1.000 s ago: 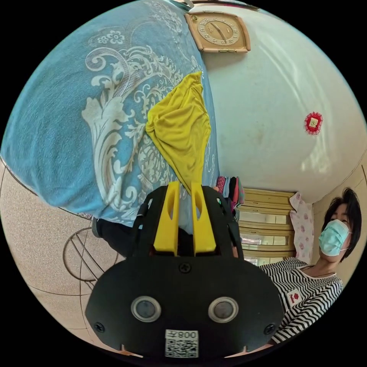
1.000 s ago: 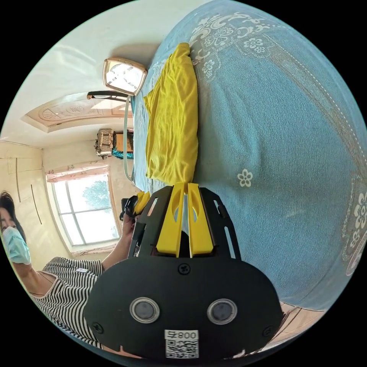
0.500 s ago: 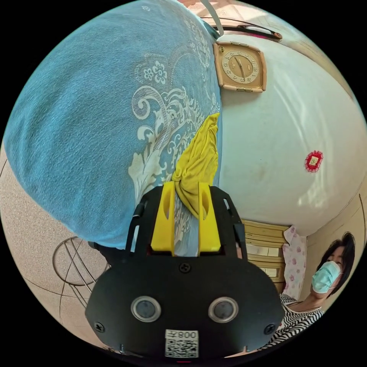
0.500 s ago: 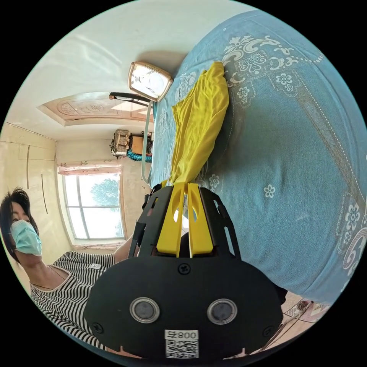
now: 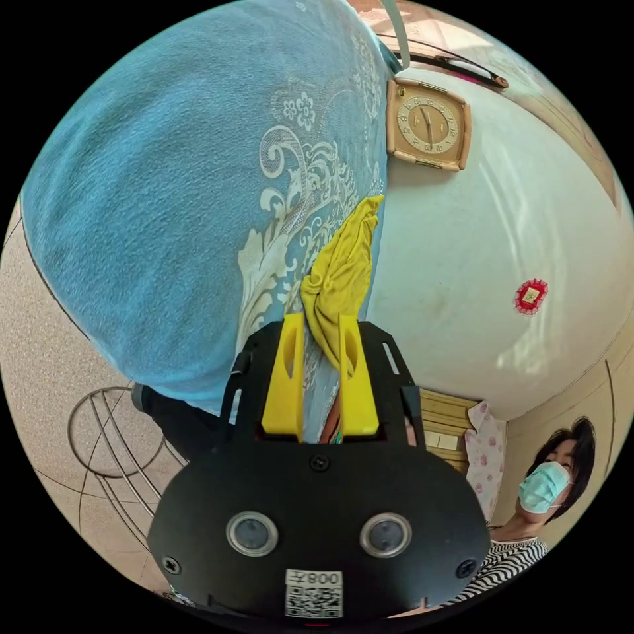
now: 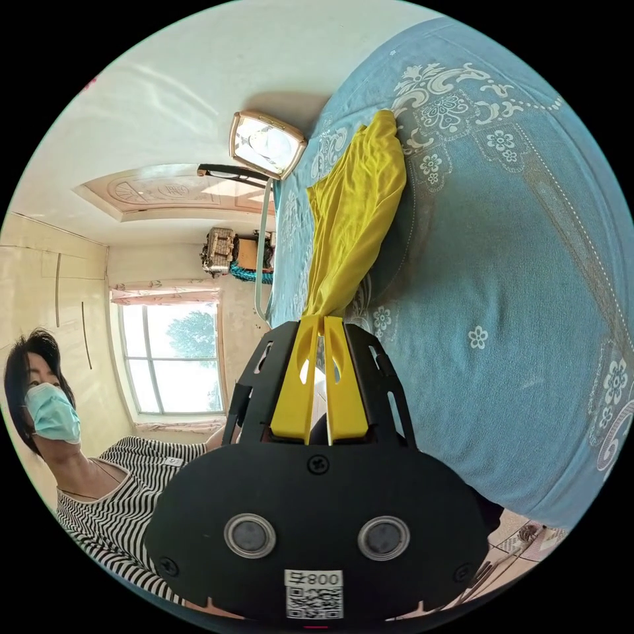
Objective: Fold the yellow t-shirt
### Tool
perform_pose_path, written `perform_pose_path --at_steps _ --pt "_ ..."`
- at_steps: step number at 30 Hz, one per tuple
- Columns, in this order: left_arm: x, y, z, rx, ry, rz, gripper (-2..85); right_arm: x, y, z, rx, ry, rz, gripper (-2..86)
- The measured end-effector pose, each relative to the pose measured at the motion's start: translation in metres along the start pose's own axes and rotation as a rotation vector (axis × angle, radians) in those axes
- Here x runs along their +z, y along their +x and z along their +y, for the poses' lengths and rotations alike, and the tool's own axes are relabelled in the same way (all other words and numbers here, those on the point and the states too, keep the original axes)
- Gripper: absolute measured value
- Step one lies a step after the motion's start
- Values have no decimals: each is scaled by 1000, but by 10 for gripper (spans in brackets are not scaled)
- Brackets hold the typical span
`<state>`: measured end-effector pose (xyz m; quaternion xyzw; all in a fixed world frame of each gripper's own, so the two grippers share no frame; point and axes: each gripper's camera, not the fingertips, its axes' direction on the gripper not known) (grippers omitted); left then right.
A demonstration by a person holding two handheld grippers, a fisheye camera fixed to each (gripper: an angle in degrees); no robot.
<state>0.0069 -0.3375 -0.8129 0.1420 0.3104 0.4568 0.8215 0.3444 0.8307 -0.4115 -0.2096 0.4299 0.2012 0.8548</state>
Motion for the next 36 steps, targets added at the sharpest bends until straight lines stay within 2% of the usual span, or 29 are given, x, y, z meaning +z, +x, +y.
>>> perform_pose_path --at_steps 3,11,18,25,31,36 --pt "14 -3 -17 -19 41 42 71 -11 10 0 1 -1 0 9" --pt "52 13 -70 -31 24 -22 36 -48 46 -1 1 1 -1 8" --pt "71 48 -79 66 -6 33 28 -92 79 12 5 20 -2 8" --pt "99 111 -57 207 -100 89 25 -172 105 57 -30 70 -50 9" --pt "121 154 -19 295 -164 200 24 -252 122 124 -84 141 -199 10" --pt "155 207 6 416 -232 250 24 -321 122 177 -178 216 -242 9"
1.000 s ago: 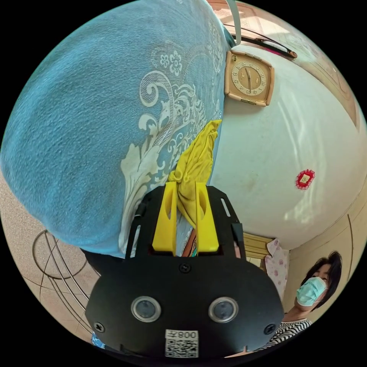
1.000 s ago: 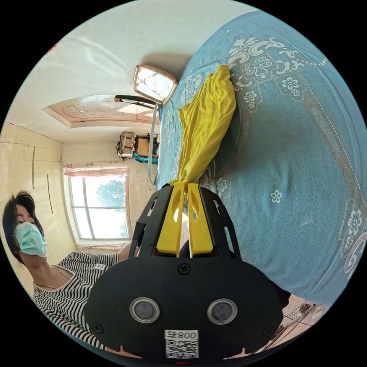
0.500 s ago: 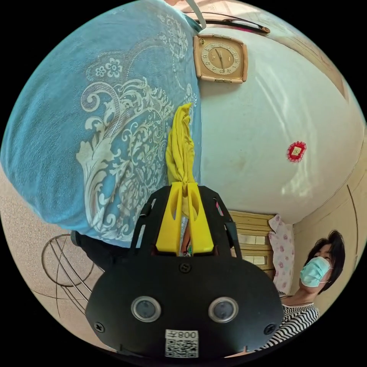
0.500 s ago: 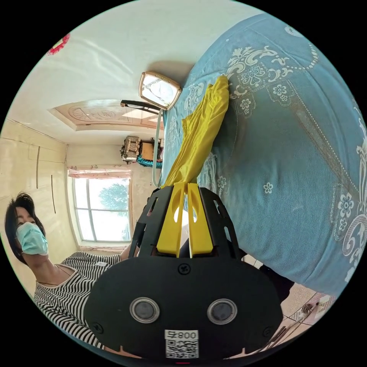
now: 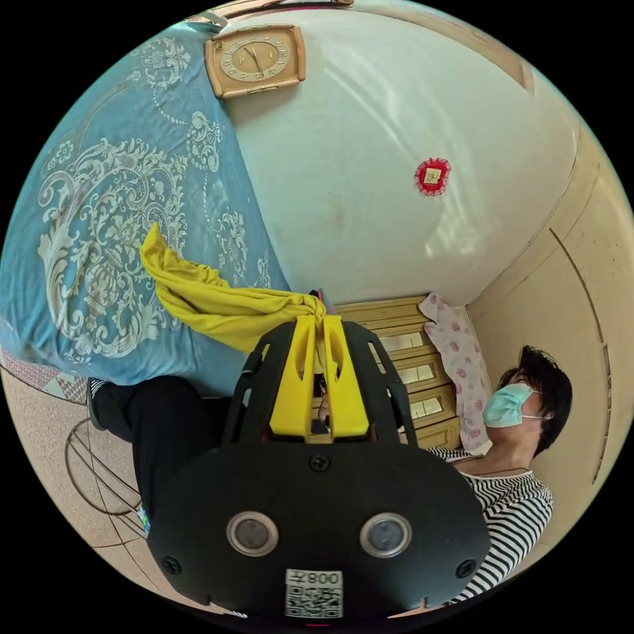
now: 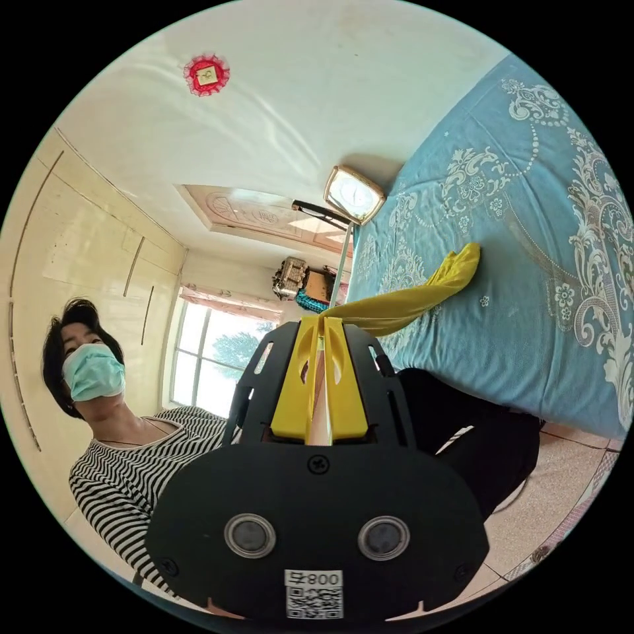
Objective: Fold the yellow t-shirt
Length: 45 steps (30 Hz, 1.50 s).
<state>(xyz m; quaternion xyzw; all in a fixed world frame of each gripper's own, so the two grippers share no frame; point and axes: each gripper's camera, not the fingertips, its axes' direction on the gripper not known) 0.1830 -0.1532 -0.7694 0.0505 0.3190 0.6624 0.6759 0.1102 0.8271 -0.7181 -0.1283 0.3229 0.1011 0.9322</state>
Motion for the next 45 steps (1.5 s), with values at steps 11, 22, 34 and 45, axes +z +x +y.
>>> perform_pose_path --at_steps 11,22,34,45 --pt "207 44 -83 177 -168 31 23 -158 22 0 -85 192 -51 7" --pt "537 51 -307 278 -260 11 21 -313 62 -252 -158 367 1 5" --pt "892 43 -408 525 -306 79 22 -471 54 -454 -205 479 496 6" --pt "1118 -282 -289 110 -663 -284 19 -492 263 -497 461 365 970 1"
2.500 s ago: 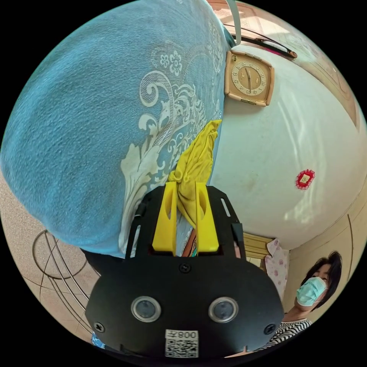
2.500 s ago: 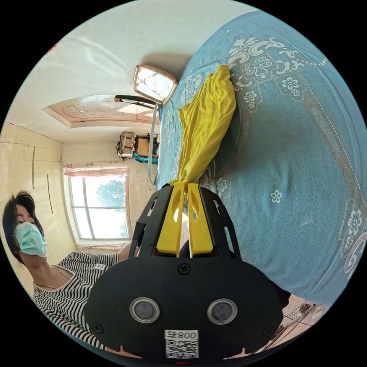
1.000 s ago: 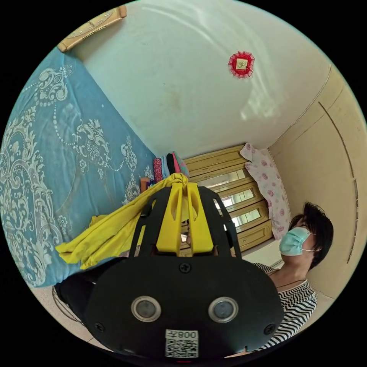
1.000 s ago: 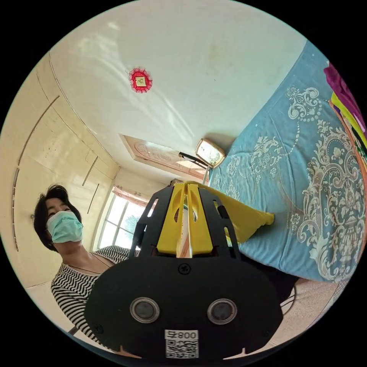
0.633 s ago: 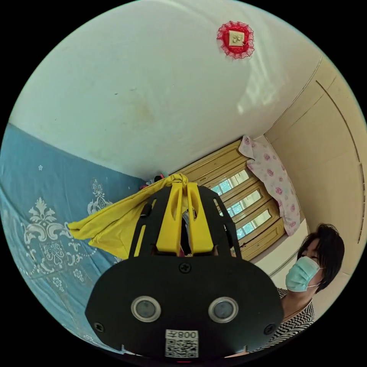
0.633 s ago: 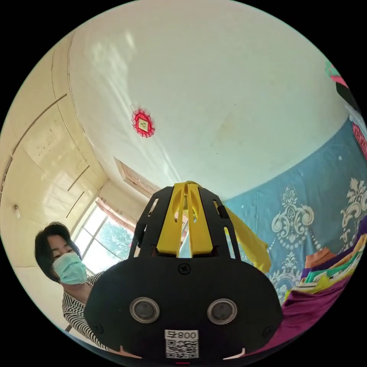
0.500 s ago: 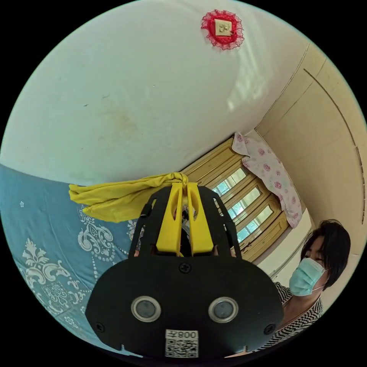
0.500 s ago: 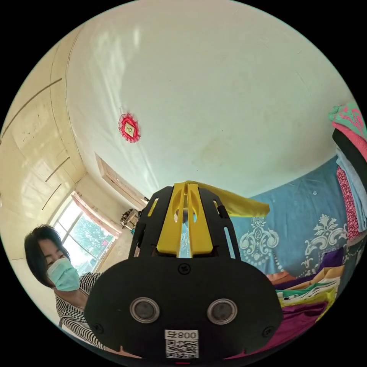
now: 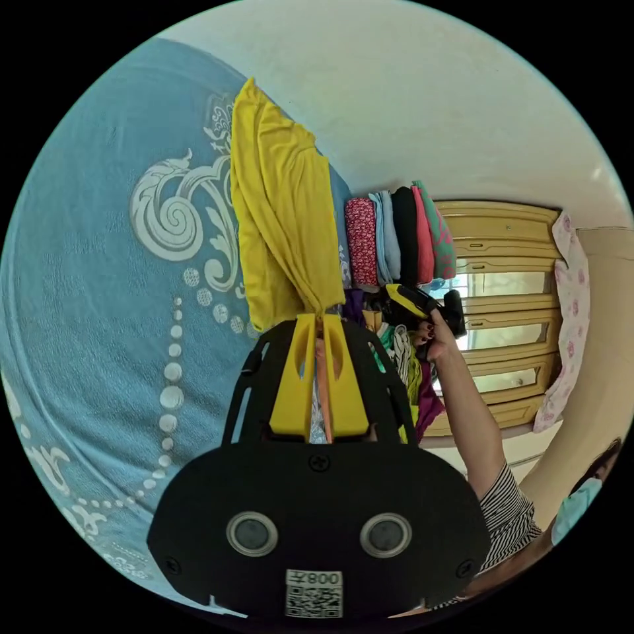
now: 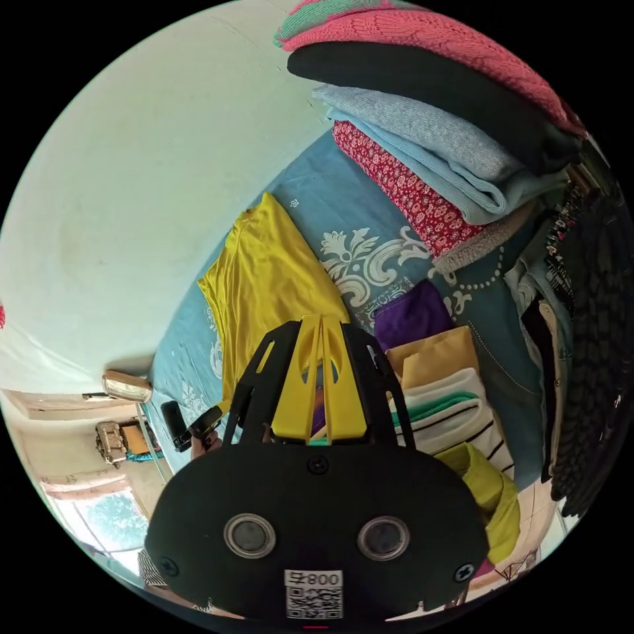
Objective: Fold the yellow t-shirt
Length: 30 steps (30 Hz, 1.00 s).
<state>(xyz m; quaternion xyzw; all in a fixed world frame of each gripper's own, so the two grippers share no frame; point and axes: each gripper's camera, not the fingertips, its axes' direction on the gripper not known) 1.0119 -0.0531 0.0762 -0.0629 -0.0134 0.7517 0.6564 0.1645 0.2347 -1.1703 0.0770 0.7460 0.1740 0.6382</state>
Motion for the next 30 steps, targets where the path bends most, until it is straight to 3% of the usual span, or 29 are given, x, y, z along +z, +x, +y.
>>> perform_pose_path --at_steps 8,12,14,18,24,30 --pt "12 10 16 106 57 -96 5 29 -145 -3 -381 -38 -110 0" --pt "24 10 13 66 34 -131 3 99 -227 29 -546 -189 -20 0" --pt "33 11 13 54 20 -152 2 153 -255 52 -569 -328 40 0" --pt "47 14 18 47 -26 -206 2 205 -270 81 -562 -393 140 0" --pt "41 32 44 73 -21 -182 2 187 -274 105 -484 -265 39 0" --pt "6 73 131 185 -19 -100 2 135 -315 178 -594 -15 93 0"
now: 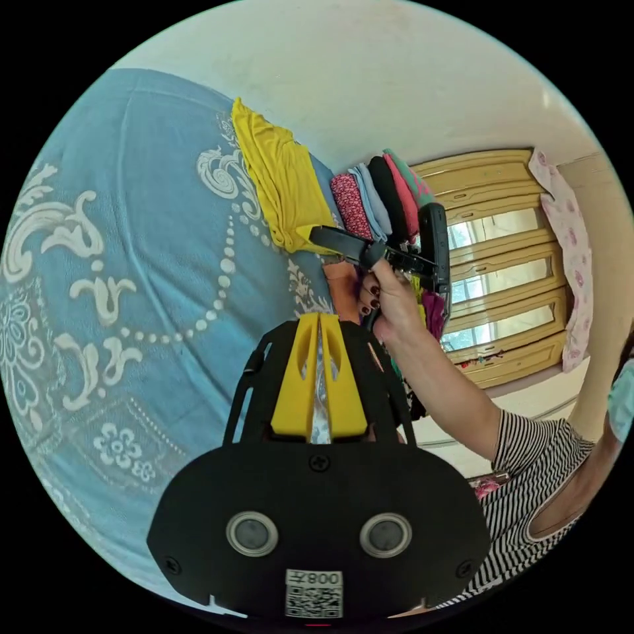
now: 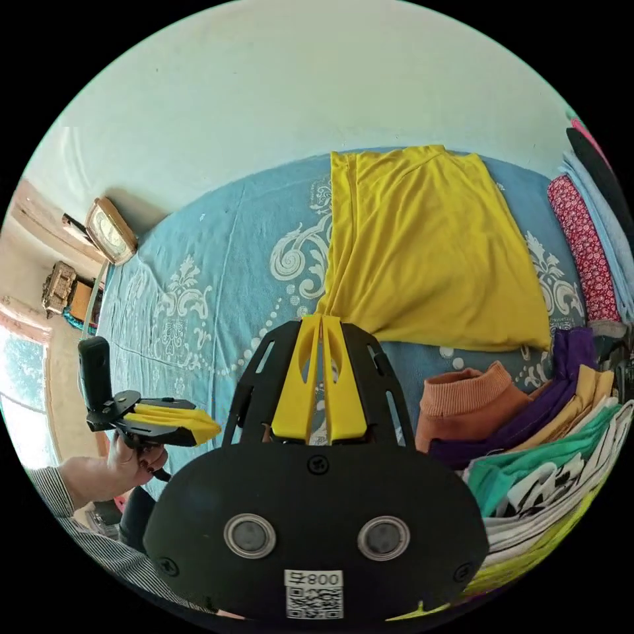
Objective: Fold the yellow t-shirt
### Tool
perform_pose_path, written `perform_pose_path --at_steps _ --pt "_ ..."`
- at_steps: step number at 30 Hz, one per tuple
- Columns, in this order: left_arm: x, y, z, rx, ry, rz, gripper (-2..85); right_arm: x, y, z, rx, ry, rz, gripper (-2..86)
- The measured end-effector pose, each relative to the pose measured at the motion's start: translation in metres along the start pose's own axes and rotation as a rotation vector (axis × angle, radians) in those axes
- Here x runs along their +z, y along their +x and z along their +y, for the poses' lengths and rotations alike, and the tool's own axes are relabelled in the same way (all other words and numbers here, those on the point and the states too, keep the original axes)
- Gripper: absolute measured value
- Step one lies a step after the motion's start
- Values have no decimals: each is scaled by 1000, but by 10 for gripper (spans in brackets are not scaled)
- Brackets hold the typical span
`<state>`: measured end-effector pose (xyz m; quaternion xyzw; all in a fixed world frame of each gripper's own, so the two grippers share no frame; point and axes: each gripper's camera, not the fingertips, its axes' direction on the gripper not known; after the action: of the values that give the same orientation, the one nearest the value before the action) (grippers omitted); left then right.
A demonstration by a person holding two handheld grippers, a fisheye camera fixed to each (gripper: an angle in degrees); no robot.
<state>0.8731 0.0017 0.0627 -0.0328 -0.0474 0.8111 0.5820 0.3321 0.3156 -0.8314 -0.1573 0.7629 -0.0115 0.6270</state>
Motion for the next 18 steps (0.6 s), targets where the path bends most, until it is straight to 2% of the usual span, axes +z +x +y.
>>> perform_pose_path --at_steps 5,9,11,14,16,18 --pt "-57 58 152 39 -86 -164 2 -53 -88 100 -169 81 -17 0" --pt "-87 107 250 32 -167 -387 1 -73 -148 201 -229 14 49 1" --pt "-91 133 294 5 -238 -548 1 -76 -182 267 -245 -78 62 1" --pt "-79 156 326 35 -295 -665 1 -52 -222 333 -301 -255 136 1" --pt "-75 170 335 75 -276 -710 1 -61 -241 359 -298 -135 225 1" --pt "-76 179 334 51 -276 -711 1 -63 -256 369 -303 -112 296 2"
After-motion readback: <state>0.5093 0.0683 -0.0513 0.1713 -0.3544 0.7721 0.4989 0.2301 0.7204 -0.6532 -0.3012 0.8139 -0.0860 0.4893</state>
